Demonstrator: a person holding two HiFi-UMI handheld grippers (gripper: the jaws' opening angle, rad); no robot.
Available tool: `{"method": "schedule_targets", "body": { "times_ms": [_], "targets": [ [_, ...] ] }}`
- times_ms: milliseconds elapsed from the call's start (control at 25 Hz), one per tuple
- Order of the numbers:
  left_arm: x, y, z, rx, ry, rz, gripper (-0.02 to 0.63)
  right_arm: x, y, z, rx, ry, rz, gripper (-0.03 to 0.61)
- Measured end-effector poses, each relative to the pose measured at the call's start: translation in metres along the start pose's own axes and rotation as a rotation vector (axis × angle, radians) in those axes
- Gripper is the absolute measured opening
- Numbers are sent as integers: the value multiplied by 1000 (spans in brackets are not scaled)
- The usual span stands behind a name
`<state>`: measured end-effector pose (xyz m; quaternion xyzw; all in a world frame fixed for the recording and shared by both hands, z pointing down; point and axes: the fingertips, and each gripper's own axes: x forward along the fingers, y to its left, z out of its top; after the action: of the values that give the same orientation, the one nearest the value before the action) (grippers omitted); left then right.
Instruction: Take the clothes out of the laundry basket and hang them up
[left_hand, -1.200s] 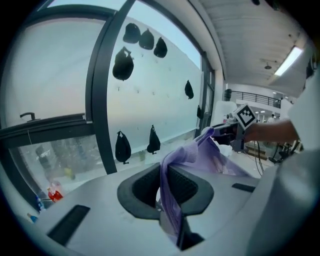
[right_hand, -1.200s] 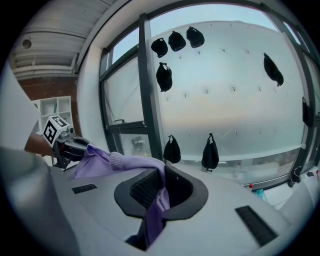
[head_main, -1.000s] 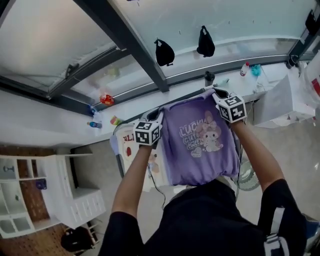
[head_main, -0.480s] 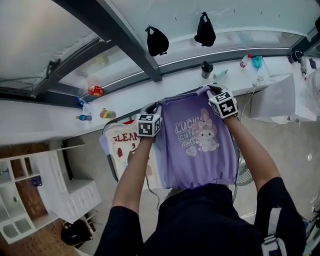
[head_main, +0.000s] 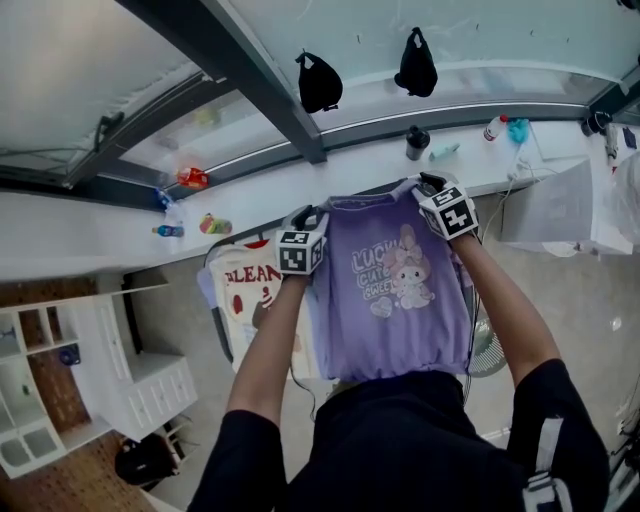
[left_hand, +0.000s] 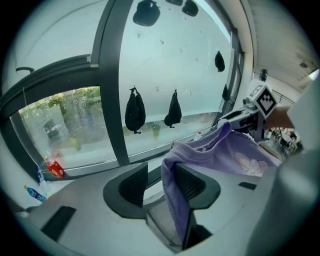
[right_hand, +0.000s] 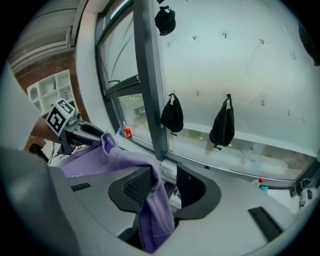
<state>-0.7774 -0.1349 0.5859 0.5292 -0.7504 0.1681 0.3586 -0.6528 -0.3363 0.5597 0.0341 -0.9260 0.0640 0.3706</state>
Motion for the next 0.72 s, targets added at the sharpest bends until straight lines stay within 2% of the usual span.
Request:
{"method": "schedule_targets", "body": {
  "times_ms": [80,240,520,720],
  "targets": [
    [-4,1,4,-11,-9,-13,177,-1,0,7,-21,-7,12,137],
    [-19,1,10,7,-25,-25,215,-15,7,14,-77,14,35,173],
    [-67,-1,15,6,-97,-6,222,-54,16,1,-83,56,10,176],
    [-125,-20,17,-1,-204,-22,222,-108,32,-8,-110,37,-59,176]
  ]
}}
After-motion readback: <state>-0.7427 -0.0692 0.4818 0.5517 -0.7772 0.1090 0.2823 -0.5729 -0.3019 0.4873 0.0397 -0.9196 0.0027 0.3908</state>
